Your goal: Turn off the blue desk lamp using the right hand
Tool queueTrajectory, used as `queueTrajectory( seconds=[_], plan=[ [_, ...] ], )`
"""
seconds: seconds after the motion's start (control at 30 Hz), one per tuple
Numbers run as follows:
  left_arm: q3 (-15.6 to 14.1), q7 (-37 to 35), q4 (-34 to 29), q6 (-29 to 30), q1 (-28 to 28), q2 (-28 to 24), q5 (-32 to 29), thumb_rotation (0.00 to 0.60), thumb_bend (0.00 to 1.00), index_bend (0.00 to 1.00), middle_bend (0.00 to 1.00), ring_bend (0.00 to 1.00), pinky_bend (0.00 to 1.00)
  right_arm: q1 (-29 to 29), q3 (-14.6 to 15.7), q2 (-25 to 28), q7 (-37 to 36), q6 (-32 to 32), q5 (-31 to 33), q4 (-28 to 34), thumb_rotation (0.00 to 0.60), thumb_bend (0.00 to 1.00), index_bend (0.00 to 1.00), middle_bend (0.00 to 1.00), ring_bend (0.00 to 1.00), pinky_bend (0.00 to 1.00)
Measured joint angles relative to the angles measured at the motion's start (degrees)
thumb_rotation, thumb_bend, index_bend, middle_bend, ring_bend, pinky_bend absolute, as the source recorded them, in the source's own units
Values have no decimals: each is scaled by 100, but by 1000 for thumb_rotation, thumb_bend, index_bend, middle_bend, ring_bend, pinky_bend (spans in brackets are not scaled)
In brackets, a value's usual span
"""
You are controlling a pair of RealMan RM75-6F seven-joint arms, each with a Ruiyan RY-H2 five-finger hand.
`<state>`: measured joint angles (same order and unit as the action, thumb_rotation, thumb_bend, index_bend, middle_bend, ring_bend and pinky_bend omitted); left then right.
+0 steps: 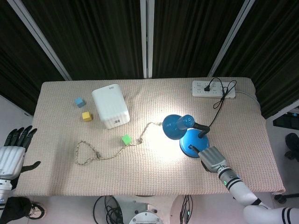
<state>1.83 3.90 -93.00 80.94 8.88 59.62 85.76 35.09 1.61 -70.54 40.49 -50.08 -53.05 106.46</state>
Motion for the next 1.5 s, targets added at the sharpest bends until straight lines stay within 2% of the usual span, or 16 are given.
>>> queueTrajectory(
  seconds=[0.37, 0.73, 0.87, 1.03, 1.2, 1.3, 1.37, 1.4, 1.43, 1.47, 1.5],
  plan=[
    [-10, 13, -18, 5, -16, -8, -10, 600, 45, 26, 0, 0, 0, 137, 177, -47, -31, -68, 250, -83, 600, 628, 0, 879, 818, 803],
    [-11, -26, 4, 31, -37, -6, -14, 600, 46, 26, 0, 0, 0, 166, 227, -42, -507, 41, 149, -219, 600, 628, 0, 879, 818, 803],
    [-17, -52, -2, 38, -46, -6, -4, 600, 45, 26, 0, 0, 0, 27, 241, 55, -765, -182, -319, -130, 600, 628, 0, 879, 817, 803],
    [-25, -37, -24, 46, -40, -22, 42, 600, 45, 26, 0, 0, 0, -412, 463, 478, -1196, -752, -1282, 72, 600, 620, 0, 879, 814, 803],
    [-39, -20, -35, 37, -31, -11, 80, 600, 45, 26, 0, 0, 0, -1151, 815, 1059, -1985, -1844, -2438, 47, 600, 602, 0, 878, 814, 803],
    [-55, 21, -41, 28, -22, 5, 115, 600, 46, 26, 0, 0, 0, -1614, 926, 1387, -2689, -2570, -2810, -189, 600, 553, 0, 863, 805, 795],
    [-62, 54, -59, 35, -20, 17, 143, 600, 46, 26, 0, 0, 0, -1886, 928, 1518, -3142, -3019, -2900, -440, 600, 467, 0, 727, 689, 708],
    [-65, 64, -70, 41, -21, 22, 148, 600, 46, 26, 0, 0, 0, -2054, 912, 1569, -3445, -3299, -2931, -655, 600, 388, 0, 493, 454, 558],
    [-68, 74, -84, 51, -25, 26, 154, 600, 46, 26, 0, 0, 0, -2168, 899, 1594, -3673, -3475, -2949, -833, 600, 339, 0, 336, 304, 456],
    [-70, 80, -94, 64, -30, 26, 159, 600, 46, 26, 0, 0, 0, -2270, 883, 1610, -3898, -3606, -2966, -1015, 600, 268, 0, 137, 112, 300],
    [-71, 85, -103, 81, -38, 24, 163, 600, 46, 26, 0, 0, 0, -2382, 851, 1614, -4177, -3725, -2981, -1253, 600, 233, 0, 31, 17, 198]
  ],
)
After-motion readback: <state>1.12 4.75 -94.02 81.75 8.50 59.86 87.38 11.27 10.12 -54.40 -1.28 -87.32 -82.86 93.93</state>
